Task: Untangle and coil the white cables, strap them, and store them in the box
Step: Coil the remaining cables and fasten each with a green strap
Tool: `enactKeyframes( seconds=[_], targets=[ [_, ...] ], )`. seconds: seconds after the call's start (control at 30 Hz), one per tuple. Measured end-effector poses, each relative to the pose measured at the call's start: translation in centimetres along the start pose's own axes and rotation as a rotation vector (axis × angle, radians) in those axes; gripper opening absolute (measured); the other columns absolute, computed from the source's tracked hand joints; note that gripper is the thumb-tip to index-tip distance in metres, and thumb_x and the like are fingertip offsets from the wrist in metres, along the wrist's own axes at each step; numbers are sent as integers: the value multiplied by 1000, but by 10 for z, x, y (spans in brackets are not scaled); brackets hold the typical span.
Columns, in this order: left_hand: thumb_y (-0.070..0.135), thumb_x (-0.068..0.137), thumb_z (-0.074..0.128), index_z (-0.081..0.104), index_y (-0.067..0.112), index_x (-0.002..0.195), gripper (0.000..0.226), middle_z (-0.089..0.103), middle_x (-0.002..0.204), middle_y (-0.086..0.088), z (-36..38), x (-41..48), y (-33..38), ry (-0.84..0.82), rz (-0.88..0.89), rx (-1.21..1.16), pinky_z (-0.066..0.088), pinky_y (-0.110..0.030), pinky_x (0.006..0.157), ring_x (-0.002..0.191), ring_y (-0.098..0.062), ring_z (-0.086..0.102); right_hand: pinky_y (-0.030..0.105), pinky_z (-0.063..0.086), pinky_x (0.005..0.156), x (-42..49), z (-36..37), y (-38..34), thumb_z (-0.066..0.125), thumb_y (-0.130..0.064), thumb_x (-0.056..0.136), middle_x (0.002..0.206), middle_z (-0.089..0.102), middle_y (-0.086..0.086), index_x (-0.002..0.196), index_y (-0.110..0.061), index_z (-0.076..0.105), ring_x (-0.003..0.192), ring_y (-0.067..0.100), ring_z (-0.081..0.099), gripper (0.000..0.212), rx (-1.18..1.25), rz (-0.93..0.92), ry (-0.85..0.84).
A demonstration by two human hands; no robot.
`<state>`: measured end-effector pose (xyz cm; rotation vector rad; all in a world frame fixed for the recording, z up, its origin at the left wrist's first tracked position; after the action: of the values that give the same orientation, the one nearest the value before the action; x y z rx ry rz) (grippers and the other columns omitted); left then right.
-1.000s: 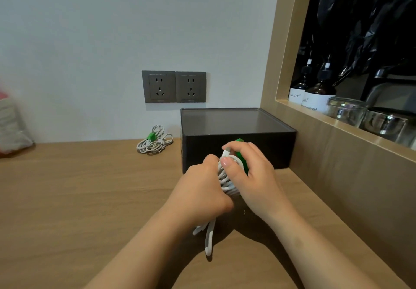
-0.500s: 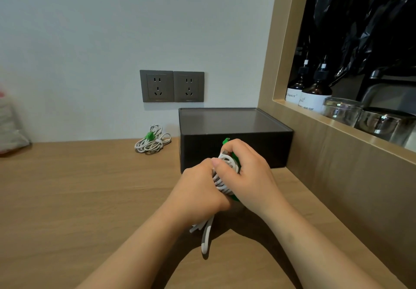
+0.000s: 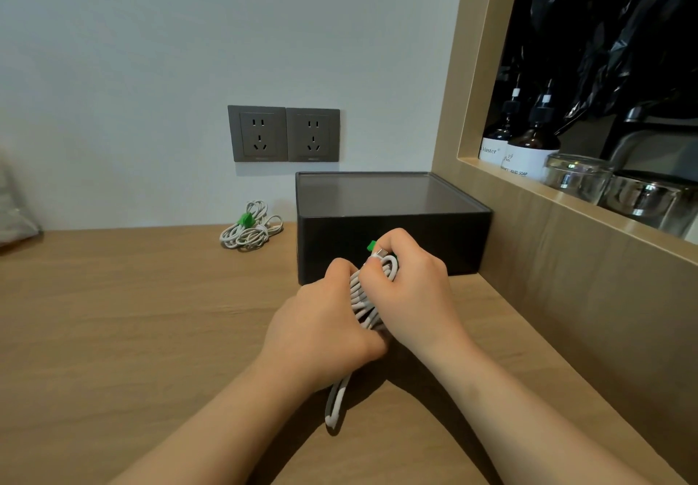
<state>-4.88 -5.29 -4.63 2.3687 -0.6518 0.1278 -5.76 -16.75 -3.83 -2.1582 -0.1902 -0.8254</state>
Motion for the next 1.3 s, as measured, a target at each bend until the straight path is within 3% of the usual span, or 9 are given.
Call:
enactKeyframes(
  seconds=[0.17,0.3,0.4,0.47,0.53,0.7,0.9,1.1,1.3],
  targets=[
    [33,72,74,15,37,139,89,48,115,11,-1,-11,-2,-19,39,134,48,-16,70,93,-10,53,16,48,55,-1,2,0,54,-21,88,71,51,-13,71,-34,40,67,9,57,25,27,46,-6],
    [36,74,72,12,38,141,91,44,131,14,-1,-21,-7,41,104,145,46,-16,88,111,-5,46,11,45,52,-2,5,-2,53,-22,89,71,51,-13,71,-34,39,66,8,57,25,32,62,-17],
    [46,69,74,13,38,143,96,39,136,18,-5,-26,-16,-24,96,83,43,-22,98,118,-1,41,10,43,50,-1,7,-1,52,-22,89,70,52,-10,71,-32,40,65,8,57,24,59,97,-29],
    [49,67,76,4,38,147,109,28,145,20,-7,-30,-18,-71,69,54,36,-27,109,130,-3,32,11,43,49,0,7,0,52,-22,89,70,53,-9,71,-31,41,65,9,57,23,60,119,-28],
    [46,73,73,-3,36,147,107,23,147,20,-6,-31,-18,-33,70,104,31,-26,111,134,-4,25,9,42,47,0,7,1,52,-22,89,69,53,-9,70,-30,41,63,8,57,23,67,141,-16],
    [40,83,63,15,39,139,74,45,129,18,-4,-23,-16,114,144,231,37,-11,85,110,2,43,3,40,42,1,6,2,52,-20,90,66,52,-8,69,-27,43,56,5,57,24,115,215,-9],
    [40,86,60,27,34,134,59,53,120,14,-4,-15,-14,111,122,389,43,-15,80,101,-4,52,4,39,41,-1,7,4,51,-18,90,68,53,-4,71,-24,45,59,7,55,21,196,298,-31],
    [31,81,66,38,36,129,55,60,109,13,-8,-9,-18,44,35,259,41,-13,65,87,-3,51,7,41,44,-1,9,0,51,-16,89,65,53,-4,69,-22,45,59,8,56,22,178,270,-17],
    [31,82,67,42,33,124,49,58,102,15,-8,-6,-19,-11,82,153,39,-9,62,84,-1,52,10,42,45,0,7,-3,52,-16,88,65,53,-4,69,-22,46,59,8,55,21,120,220,16]
  ],
)
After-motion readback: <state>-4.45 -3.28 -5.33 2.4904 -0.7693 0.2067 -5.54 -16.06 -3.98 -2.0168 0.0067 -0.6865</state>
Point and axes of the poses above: each hand's wrist, its own x-axis towards the middle knuckle, its own z-axis out of the palm, y = z × x, the point moved 2 cm from there along x, towards the middle knuckle
